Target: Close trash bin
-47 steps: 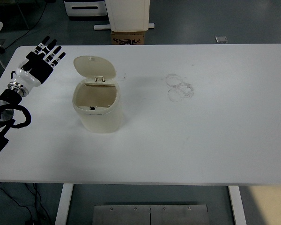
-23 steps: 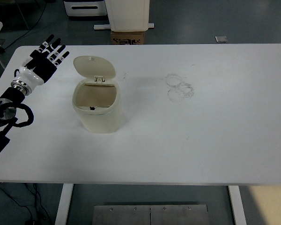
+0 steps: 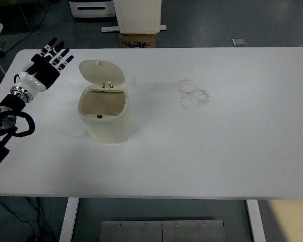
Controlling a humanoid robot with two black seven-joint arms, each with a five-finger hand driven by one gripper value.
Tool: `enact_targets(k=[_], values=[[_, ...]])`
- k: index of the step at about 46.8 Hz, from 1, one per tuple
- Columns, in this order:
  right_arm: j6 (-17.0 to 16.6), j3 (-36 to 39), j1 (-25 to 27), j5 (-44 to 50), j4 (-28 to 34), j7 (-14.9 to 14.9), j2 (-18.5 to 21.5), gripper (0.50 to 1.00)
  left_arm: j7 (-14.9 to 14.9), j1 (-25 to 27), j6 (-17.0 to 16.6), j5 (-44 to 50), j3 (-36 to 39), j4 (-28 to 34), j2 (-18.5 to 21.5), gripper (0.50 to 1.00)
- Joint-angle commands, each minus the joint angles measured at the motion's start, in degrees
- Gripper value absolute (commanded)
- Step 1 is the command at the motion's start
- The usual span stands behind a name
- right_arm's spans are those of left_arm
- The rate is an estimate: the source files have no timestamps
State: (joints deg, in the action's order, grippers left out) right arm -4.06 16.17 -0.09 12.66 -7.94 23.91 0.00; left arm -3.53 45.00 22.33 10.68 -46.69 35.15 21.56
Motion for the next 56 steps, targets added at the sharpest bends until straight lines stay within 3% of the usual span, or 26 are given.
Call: enact_targets(k=[1,19,30,38,56], values=[[0.0,0.0,0.0,0.0,0.0,0.0,0.0,0.991,0.0,0.0,0.2,0.1,-0.1,0.0,0.0,1.000],[0.0,0.0,0.0,0.0,0.0,0.0,0.0,0.991,0.0,0.0,0.2,0.0,-0.2,1.7,1.5,1.000],[0.0,0.0,0.0,0.0,0.0,0.0,0.0,0.991,0.8,-1.8,0.3,-1.6,0.4,14.3,6.9,1.000],[-0.1,0.0,0.0,0.0,0.0,0.0,0.0,0.991,6.1,-1.8,-0.4,-5.1,0.4,21.4,10.7,1.000],[-0.1,0.0,0.0,0.0,0.0,0.0,0.0,0.991,13.3,4.5,0.3,-13.4,0.5,25.3,17.3,1.000]])
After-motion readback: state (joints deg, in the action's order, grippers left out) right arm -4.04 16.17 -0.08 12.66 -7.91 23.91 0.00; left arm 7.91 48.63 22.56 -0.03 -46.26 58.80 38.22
